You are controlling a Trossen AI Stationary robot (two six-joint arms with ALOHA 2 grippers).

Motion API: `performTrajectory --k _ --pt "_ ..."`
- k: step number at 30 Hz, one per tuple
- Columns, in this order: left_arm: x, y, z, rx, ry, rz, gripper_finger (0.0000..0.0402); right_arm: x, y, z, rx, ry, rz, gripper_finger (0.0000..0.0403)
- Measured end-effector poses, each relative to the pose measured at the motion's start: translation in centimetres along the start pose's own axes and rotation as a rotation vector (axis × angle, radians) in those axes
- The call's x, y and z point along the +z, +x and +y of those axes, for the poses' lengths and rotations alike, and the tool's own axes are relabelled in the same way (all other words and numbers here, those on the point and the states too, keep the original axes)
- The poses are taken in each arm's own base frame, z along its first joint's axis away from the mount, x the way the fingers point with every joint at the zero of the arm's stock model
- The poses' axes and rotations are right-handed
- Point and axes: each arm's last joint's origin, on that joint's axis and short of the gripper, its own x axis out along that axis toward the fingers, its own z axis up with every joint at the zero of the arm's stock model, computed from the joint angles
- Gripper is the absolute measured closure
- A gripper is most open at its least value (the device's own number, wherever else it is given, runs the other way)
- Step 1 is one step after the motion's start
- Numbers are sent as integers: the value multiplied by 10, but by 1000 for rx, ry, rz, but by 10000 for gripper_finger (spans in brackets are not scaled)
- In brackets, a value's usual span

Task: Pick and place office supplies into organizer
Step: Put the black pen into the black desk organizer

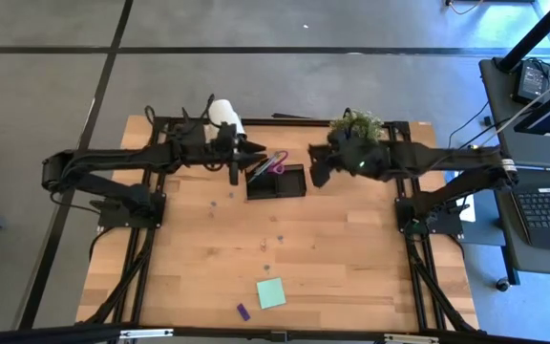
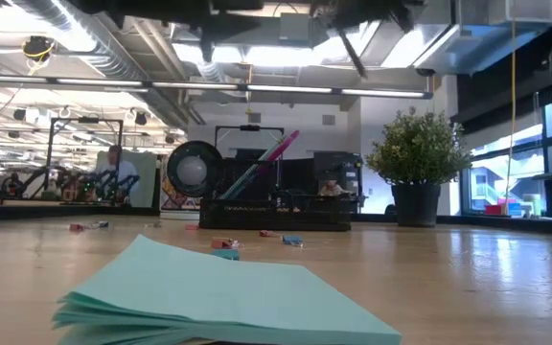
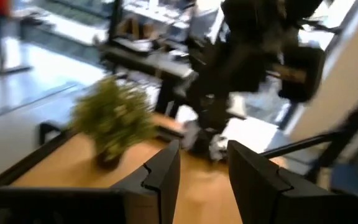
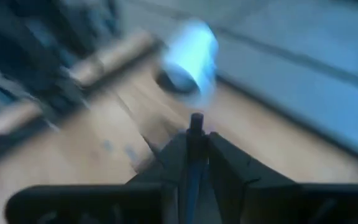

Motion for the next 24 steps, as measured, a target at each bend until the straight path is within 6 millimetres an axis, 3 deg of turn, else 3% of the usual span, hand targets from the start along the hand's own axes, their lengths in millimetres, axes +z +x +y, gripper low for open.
performTrajectory --k 6,13,24 --pt "-11 26 -7 -81 16 -84 276 25 -5 11 132 -107 -195 345" --pt "-20 41 -8 -226 50 -107 276 27 -3 15 180 -146 -207 345" --pt "-24 45 -2 -187 76 -111 276 23 7 22 233 -154 -193 345"
